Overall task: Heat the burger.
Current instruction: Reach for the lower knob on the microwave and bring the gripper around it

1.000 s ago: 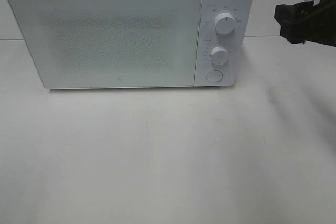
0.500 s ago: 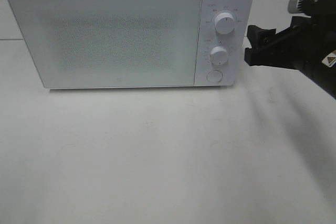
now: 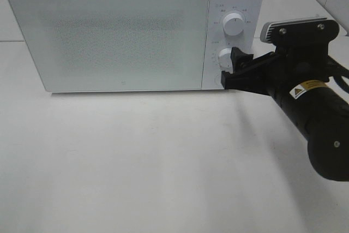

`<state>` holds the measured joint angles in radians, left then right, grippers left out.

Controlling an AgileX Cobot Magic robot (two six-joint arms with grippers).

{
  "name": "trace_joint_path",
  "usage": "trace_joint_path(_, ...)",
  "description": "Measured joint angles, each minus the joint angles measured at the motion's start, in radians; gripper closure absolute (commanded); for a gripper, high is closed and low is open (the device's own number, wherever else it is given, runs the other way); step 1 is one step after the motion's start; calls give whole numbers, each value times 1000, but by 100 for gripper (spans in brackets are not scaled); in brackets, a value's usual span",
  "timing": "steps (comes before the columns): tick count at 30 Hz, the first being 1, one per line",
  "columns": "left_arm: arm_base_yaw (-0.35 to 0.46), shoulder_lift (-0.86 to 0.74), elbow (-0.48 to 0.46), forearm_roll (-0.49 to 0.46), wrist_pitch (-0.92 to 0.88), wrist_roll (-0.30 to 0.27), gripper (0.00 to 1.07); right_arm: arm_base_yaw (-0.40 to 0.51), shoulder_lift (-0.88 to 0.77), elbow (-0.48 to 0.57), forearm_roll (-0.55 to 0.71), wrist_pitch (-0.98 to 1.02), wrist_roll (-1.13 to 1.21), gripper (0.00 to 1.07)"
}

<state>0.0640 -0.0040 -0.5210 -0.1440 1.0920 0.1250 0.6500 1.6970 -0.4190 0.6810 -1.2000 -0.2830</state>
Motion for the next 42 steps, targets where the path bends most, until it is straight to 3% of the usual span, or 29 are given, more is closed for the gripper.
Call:
trace_joint_path(4,0,0,0,0,0,0,7,74,44,-2,96,-7,0,32)
trace_joint_path(13,0,0,0,0,0,0,7,149,113,-52,229,-9,-4,32)
trace_joint_path(20,0,0,0,0,0,0,7,151,146,-111,311,-13,-47,32)
trace_joint_path(42,0,0,0,0,0,0,7,100,303,-307,326,-13,-85,32)
